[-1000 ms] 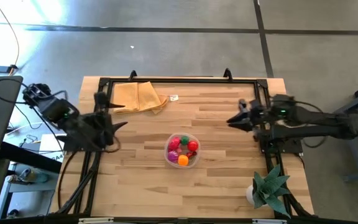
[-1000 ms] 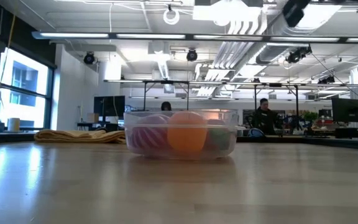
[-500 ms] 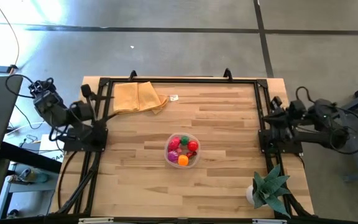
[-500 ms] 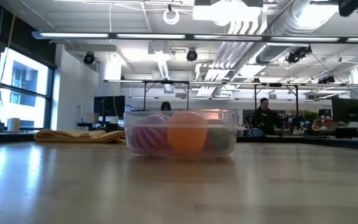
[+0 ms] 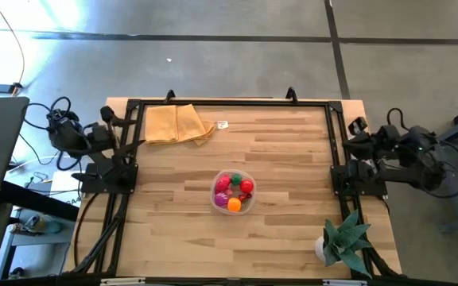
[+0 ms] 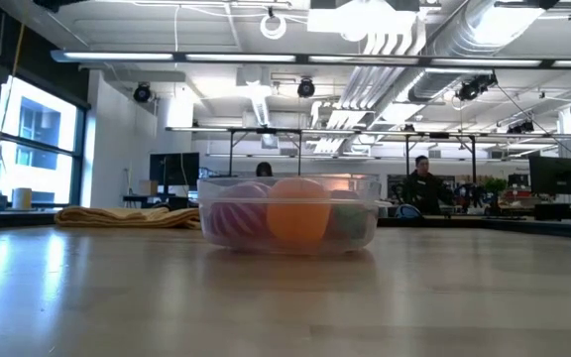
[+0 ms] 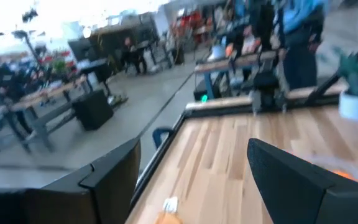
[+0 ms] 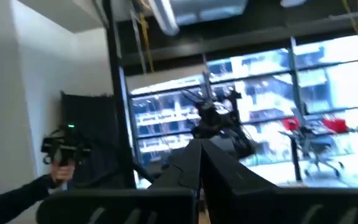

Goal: Pick and placing Produce into tupperware
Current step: Return to Home Position

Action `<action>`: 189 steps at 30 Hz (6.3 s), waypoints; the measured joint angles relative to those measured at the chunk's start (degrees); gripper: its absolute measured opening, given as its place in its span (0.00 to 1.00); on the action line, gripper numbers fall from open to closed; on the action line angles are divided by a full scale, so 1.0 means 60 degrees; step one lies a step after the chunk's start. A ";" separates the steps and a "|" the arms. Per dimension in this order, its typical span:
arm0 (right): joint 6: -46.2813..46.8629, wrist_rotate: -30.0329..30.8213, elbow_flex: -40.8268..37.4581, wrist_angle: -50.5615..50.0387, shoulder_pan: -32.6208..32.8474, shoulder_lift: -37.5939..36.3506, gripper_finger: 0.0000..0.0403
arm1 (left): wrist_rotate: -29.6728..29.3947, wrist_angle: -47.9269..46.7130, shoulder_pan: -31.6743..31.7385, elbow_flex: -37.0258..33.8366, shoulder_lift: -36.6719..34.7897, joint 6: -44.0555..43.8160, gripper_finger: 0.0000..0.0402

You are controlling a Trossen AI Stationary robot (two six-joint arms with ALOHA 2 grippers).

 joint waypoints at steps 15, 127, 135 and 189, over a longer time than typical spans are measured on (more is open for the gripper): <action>0.0868 -0.1544 -0.3017 0.4801 0.0004 0.0004 0.00 | 0.4971 0.5728 0.0000 -0.2312 -0.1859 0.5241 0.71; -0.0685 0.0354 -0.5401 0.2246 0.0006 0.0098 0.00 | 0.8193 0.6576 0.8131 -0.6746 0.0325 0.2302 0.71; -0.0685 0.0354 -0.5401 0.2245 0.0004 0.0098 0.00 | 0.8193 0.6580 0.8131 -0.6746 0.0325 0.2302 0.71; -0.0685 0.0350 -0.5401 0.2242 0.0004 0.0095 0.00 | 0.8193 0.6584 0.8129 -0.6746 0.0329 0.2302 0.71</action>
